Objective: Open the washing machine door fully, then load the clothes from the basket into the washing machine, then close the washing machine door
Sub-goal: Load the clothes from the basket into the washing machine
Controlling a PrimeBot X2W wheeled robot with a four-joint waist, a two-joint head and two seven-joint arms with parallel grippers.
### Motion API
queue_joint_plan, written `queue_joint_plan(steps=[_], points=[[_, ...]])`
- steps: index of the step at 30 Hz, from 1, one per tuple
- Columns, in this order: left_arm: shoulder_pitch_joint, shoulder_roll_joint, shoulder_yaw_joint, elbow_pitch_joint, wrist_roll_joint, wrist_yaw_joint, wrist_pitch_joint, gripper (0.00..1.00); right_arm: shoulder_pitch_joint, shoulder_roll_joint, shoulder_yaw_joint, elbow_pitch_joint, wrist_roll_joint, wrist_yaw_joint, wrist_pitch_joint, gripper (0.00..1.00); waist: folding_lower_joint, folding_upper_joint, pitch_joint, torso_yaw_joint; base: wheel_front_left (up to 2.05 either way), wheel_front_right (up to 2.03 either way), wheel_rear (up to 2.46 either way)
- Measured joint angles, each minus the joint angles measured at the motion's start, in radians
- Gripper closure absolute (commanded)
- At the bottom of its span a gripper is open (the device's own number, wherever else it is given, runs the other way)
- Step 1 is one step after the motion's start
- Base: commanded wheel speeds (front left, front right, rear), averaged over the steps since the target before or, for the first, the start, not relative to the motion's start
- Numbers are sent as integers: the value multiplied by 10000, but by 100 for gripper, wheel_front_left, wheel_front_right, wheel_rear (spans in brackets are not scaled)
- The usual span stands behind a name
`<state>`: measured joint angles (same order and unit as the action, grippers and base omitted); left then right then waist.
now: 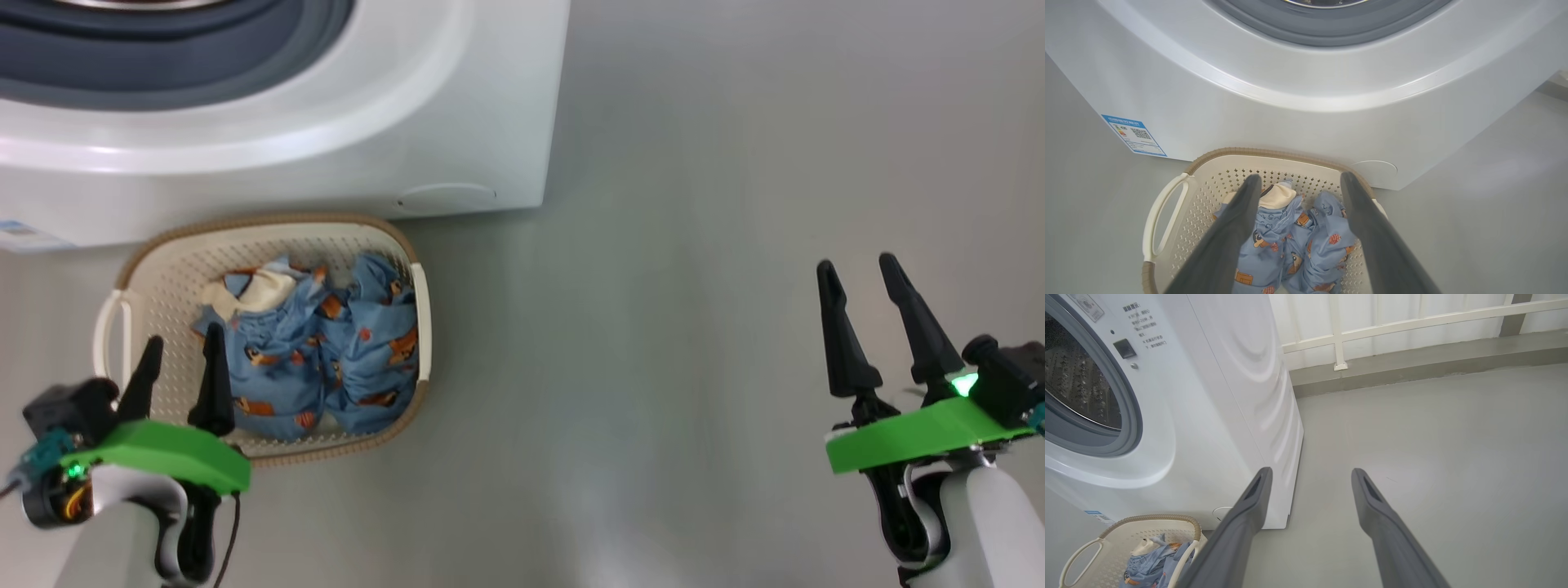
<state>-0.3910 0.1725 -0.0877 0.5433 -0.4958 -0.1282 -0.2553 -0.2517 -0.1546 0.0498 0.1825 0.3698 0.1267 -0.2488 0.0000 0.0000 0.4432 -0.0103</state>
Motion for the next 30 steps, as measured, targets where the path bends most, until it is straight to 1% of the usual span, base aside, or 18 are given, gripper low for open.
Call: queue_joint_plan(steps=[6, 15, 22, 24, 30], points=[[-926, 128, -332, 1003, -247, 0, 0, 0, -428, 42, 150, -119, -46, 0, -6, 0, 0, 0, 617, -42, 0, 0, 0], [-2312, 554, -1183, 2713, -704, 0, 0, 0, -932, 228, 351, -226, -84, 0, -10, 0, 0, 0, 1592, -240, 0, 0, 0], [-3271, 830, -1935, 3994, -989, -2, 0, 0, -1197, 276, 535, -242, -88, 0, -10, 0, 0, 0, 2117, -491, 0, 0, 0], [-3693, 953, -2259, 4546, -1118, -8, 0, 0, -1301, 293, 558, -278, -125, 0, -10, 0, 0, 0, 2308, -589, 0, 0, 0], [-4422, 1081, -2786, 5476, -1384, -10, 0, 0, -1397, 320, 640, -303, -173, 0, -10, 0, 0, 0, 2631, -748, 0, 0, 0]])
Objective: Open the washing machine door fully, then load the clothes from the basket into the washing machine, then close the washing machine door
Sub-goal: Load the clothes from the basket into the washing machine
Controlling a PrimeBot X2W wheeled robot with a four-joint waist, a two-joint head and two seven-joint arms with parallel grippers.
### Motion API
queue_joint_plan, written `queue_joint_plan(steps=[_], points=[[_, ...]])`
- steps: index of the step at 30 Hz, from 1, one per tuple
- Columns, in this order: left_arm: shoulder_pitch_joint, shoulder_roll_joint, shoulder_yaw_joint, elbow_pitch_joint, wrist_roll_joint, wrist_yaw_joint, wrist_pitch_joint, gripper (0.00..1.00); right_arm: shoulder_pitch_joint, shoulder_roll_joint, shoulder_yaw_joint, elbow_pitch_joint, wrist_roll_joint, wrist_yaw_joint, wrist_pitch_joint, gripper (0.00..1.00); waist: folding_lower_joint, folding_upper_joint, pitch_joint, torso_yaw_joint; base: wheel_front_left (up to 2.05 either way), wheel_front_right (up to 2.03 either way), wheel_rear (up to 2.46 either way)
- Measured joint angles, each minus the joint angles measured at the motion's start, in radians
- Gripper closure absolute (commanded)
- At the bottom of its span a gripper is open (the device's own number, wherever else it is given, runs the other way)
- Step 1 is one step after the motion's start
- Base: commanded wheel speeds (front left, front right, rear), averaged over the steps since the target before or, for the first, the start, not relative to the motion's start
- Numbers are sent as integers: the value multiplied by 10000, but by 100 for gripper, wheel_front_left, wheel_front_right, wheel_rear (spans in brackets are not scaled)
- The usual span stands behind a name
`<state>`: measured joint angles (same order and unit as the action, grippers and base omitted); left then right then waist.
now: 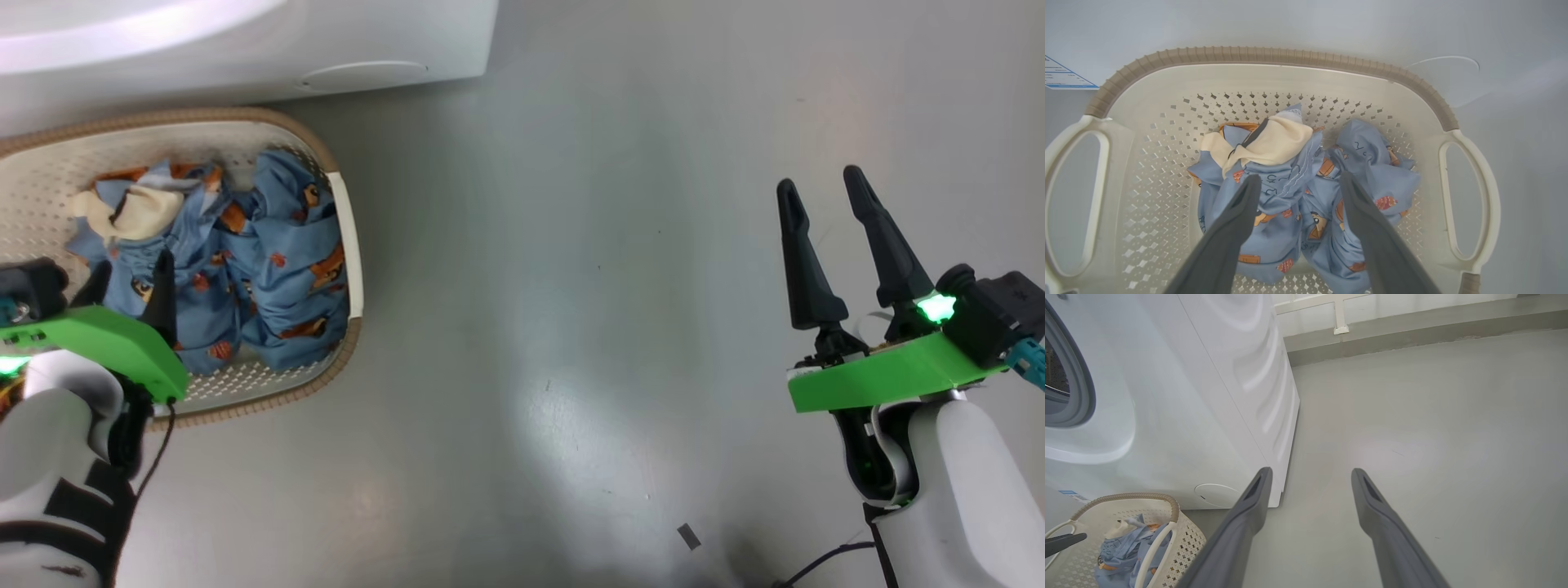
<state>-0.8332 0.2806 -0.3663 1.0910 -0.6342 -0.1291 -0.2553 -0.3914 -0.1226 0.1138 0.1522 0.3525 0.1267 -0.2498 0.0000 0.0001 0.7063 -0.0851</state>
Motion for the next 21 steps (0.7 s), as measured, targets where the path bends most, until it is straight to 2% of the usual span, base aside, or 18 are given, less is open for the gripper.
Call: queue_joint_plan(steps=[7, 21], points=[[-783, 167, -349, 1062, -94, 0, 0, 0, -137, 38, 238, -81, -6, 0, -44, 0, 0, 0, 343, -132, 0, 0, 0], [-1603, 263, -752, 1764, -372, 0, 228, 0, -379, 84, 512, -259, -186, 0, -46, 0, 0, 0, 964, -386, 0, 0, 0]])
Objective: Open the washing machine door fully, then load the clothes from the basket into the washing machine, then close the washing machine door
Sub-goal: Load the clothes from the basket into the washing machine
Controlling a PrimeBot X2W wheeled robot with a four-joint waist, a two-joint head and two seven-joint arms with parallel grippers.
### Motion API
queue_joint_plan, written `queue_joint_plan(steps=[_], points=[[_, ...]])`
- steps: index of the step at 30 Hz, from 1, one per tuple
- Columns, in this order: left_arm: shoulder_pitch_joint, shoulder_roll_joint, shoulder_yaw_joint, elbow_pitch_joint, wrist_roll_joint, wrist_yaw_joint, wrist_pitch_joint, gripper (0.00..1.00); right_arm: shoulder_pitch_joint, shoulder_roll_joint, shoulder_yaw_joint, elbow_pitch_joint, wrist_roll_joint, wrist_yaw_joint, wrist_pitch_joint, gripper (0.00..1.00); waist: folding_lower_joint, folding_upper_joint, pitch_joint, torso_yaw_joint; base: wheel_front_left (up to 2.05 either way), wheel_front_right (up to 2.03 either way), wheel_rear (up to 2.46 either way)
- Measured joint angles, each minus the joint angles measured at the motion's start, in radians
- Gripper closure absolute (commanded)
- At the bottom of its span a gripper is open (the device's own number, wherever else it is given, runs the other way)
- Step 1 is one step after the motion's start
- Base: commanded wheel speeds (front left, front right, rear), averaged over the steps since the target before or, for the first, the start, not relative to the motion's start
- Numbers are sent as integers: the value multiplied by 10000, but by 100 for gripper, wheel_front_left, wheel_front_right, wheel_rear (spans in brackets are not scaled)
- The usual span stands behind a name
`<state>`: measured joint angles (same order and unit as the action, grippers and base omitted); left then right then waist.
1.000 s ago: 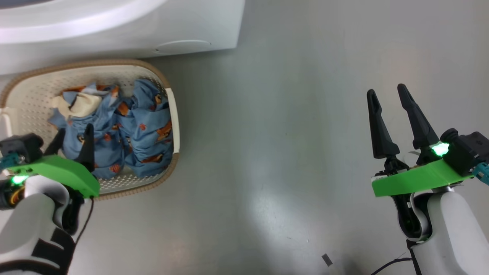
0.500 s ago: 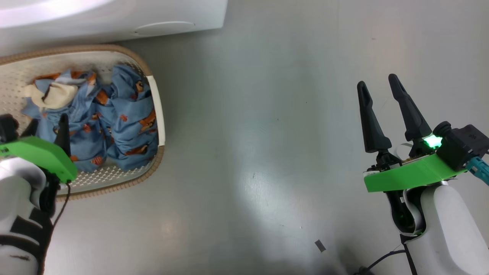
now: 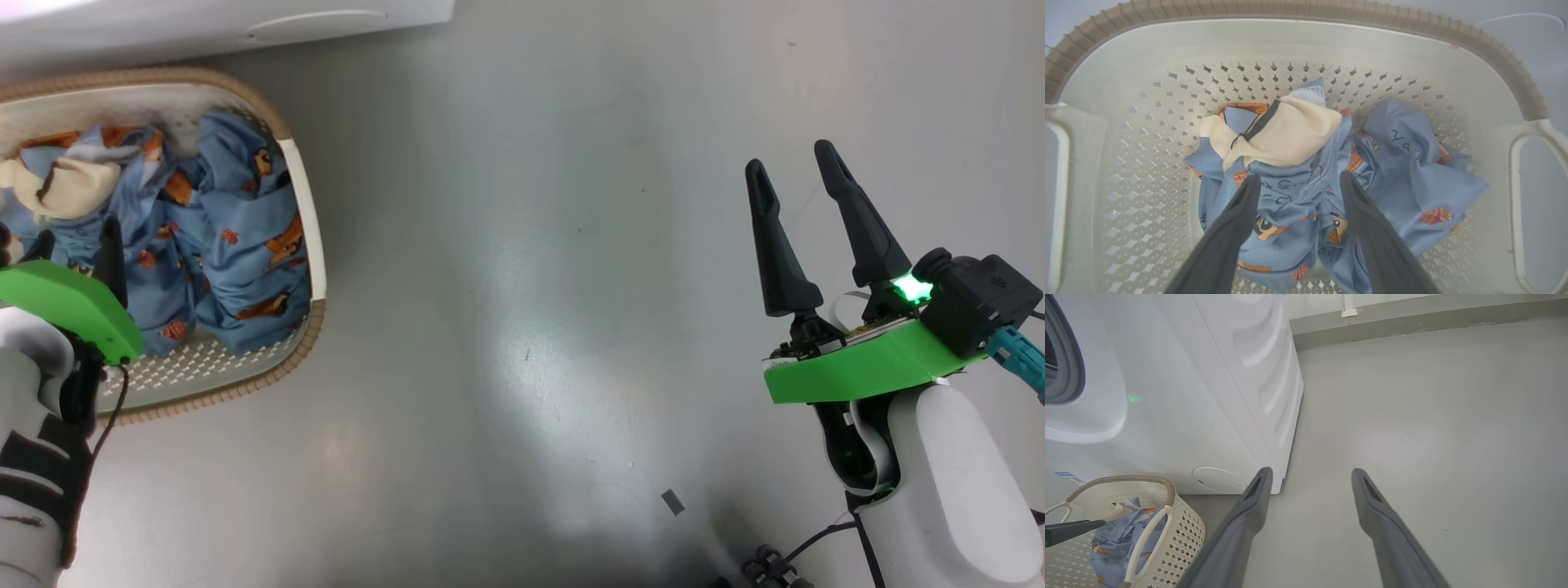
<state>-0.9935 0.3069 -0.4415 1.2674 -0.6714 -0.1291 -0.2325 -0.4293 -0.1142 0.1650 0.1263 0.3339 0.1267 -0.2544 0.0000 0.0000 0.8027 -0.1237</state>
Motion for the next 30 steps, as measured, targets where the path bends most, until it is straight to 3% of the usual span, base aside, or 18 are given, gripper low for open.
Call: queue_joint_plan(steps=[30], points=[[-785, 585, -671, 221, -213, 0, 318, 0, -330, 159, 362, -222, -81, 0, -25, 0, 0, 0, 863, -391, 0, 0, 0]])
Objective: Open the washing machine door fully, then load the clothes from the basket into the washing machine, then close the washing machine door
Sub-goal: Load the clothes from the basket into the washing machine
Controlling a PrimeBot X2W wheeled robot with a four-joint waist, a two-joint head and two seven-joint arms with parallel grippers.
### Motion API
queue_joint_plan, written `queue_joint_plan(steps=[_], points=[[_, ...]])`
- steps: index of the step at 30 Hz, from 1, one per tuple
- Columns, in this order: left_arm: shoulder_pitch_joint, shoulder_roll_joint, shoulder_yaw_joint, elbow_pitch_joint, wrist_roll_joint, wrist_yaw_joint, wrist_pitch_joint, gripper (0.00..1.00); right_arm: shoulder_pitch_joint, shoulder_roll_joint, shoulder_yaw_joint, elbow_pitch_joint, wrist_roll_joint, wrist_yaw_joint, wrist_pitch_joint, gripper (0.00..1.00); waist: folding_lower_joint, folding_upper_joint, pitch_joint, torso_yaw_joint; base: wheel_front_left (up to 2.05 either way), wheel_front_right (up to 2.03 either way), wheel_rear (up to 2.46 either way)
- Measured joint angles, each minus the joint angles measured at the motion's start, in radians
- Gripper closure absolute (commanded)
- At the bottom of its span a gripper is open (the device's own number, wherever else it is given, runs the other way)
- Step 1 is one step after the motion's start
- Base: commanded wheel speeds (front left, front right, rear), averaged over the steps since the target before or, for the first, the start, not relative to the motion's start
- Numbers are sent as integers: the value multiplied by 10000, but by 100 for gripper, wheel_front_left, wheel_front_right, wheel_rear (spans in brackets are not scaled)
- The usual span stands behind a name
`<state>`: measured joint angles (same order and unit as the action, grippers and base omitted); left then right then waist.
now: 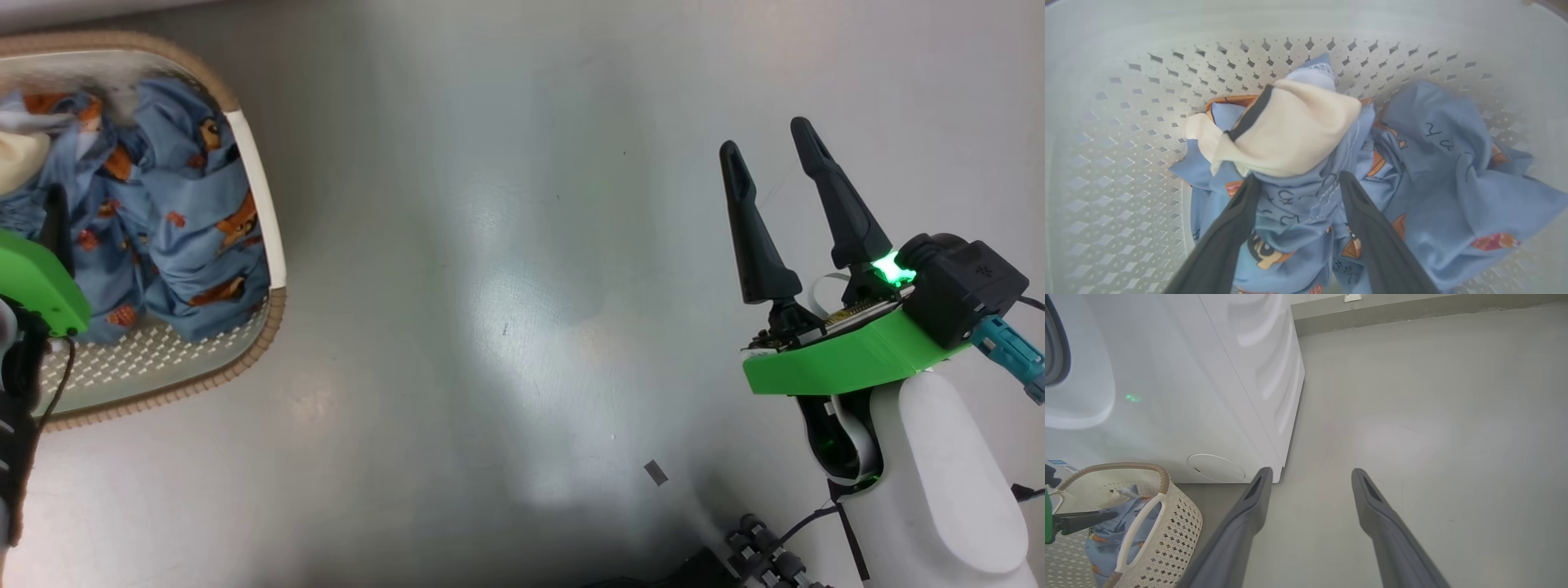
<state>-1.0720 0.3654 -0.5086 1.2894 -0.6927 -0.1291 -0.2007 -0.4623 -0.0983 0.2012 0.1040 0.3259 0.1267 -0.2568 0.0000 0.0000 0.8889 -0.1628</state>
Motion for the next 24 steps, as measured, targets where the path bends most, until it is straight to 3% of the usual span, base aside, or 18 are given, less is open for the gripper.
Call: queue_joint_plan(steps=[1, 2, 3, 6, 7, 14, 24], points=[[-1, 17, -10, 0, -21, 0, 25, 6, 0, 2, 8, 0, 0, 0, 0, 0, 0, 0, 22, -16, 0, 0, 0], [-3, 23, -17, 0, -27, 0, 73, 22, 0, 2, 10, -6, 0, 0, 0, 0, 0, 0, 40, -29, 0, 0, 0], [-5, 27, -29, 2, -27, 0, 75, 48, 0, 2, 10, -15, 0, 0, 0, 0, 0, 0, 54, -42, 0, 0, 0], [-70, 36, -52, 8, -27, 2, 77, 79, 0, 0, 10, -54, 0, 0, 0, 0, 0, 0, 83, -72, 0, 0, 0], [-120, 38, -56, 13, -29, 2, 79, 84, 0, -2, 10, -65, 0, 0, 0, 0, 0, 0, 87, -79, 0, 0, 0], [-191, 35, -33, 13, -171, 13, 81, 100, 0, -6, -8, -84, -2, 0, 0, 0, 0, 0, 50, -45, 0, 0, 0], [2, -180, 221, -4, -552, 15, -460, 100, -12, -4, -36, 38, -29, 0, 0, 0, -1, 0, -509, 198, 0, 0, 0]])
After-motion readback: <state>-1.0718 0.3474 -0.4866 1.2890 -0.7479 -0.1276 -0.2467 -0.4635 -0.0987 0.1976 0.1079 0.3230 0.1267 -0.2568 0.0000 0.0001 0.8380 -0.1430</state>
